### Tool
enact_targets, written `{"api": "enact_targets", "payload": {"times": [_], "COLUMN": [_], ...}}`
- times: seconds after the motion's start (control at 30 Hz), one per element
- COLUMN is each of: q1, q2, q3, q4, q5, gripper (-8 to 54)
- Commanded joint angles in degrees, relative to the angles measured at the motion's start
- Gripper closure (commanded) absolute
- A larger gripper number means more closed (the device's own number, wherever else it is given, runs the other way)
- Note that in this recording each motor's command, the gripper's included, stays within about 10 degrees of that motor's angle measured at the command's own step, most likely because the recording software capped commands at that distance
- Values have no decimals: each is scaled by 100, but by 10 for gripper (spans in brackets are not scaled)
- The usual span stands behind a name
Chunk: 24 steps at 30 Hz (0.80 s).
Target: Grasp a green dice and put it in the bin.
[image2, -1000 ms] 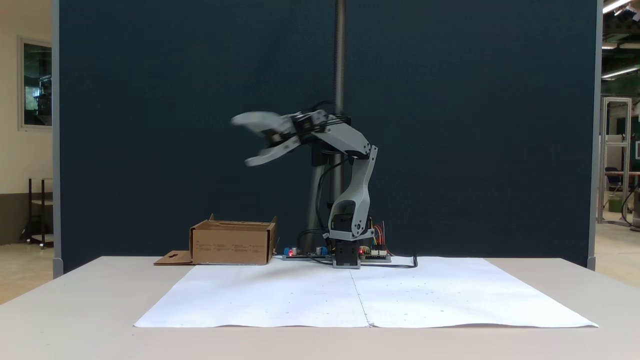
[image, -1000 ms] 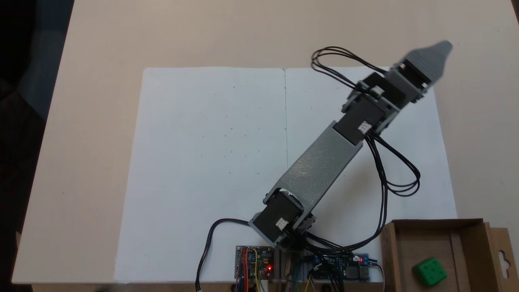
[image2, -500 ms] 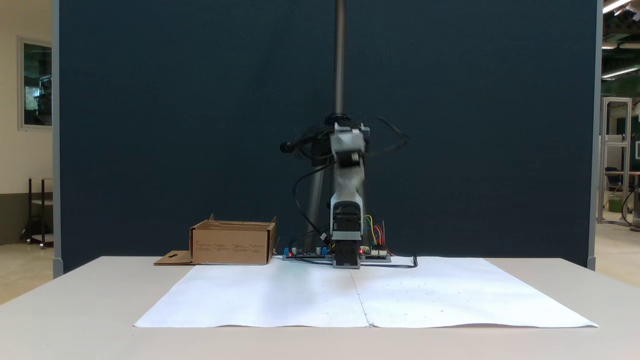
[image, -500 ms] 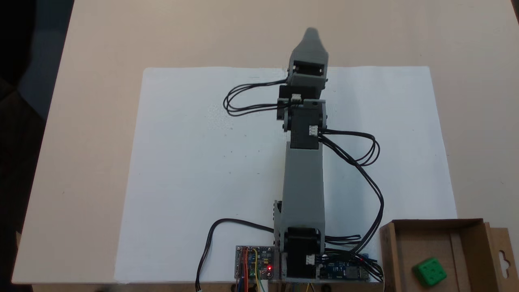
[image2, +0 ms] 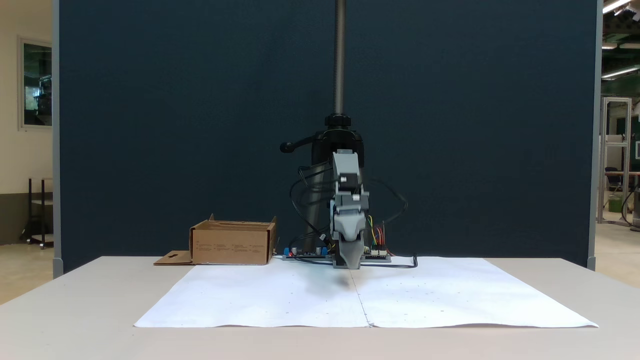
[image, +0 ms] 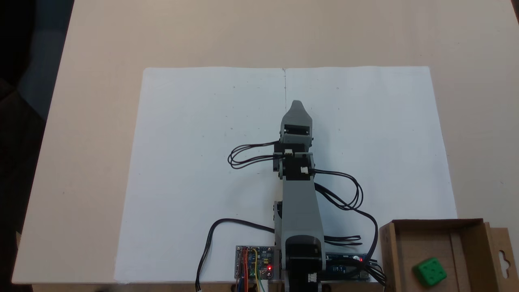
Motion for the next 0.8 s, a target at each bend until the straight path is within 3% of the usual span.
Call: {"api": "enact_targets", "payload": {"times": [0.0, 0.4, 0.77], "q1": [-97, 149, 202], "q2": [615, 642, 650], "q3": [185, 2171, 2364], "q4": [-938, -3355, -4753], "q5": [-475, -563, -554], "gripper": [22, 21, 1]}}
